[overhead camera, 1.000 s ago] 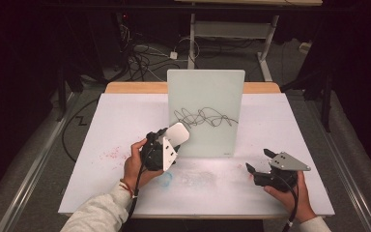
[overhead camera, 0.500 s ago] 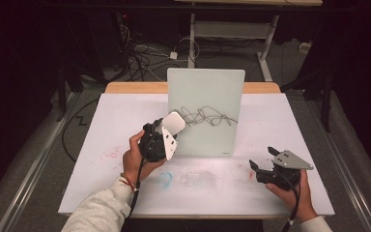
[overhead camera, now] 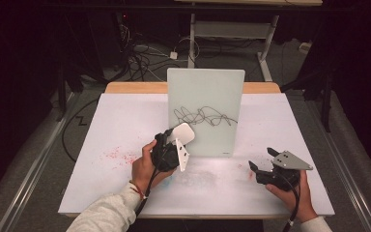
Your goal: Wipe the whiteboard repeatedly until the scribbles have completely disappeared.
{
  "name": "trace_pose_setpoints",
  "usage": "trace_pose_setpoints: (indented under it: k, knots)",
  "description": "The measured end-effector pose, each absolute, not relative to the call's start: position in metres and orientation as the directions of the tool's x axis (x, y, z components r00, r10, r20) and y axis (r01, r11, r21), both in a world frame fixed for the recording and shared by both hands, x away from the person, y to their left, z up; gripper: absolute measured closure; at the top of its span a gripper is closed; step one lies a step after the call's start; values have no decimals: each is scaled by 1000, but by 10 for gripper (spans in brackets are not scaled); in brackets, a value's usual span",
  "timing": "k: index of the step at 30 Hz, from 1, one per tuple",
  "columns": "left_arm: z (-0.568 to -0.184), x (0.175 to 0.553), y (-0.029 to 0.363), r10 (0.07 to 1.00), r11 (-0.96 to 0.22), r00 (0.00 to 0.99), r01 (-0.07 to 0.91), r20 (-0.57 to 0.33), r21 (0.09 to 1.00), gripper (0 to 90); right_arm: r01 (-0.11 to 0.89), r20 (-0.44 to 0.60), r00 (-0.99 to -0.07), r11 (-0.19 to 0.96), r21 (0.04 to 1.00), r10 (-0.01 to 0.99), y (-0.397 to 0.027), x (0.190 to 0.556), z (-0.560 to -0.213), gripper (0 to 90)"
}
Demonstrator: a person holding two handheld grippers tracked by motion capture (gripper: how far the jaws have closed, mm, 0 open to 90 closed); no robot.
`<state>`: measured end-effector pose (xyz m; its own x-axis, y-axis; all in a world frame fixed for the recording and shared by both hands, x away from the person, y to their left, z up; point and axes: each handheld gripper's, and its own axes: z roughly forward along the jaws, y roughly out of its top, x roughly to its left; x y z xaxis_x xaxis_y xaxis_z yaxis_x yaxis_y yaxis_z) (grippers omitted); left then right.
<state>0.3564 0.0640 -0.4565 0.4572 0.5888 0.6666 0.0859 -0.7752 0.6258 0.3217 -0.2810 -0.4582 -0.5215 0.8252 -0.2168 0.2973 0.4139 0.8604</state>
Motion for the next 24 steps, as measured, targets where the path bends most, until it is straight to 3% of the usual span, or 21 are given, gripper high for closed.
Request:
trace_pose_setpoints:
  k: [11,17,24]
  knots:
    - [-414,375,63,662,-708,400,58,634,703,292,306,-208,-525,411,859,825,-283,323,-460,215]
    - [-430,369,57,637,-739,378,50,672,672,293,308,-203,-525,407,860,826,-283,323,-460,215]
    - [-471,352,46,525,-820,436,29,731,572,292,305,-205,-535,414,858,819,-281,321,-459,212]
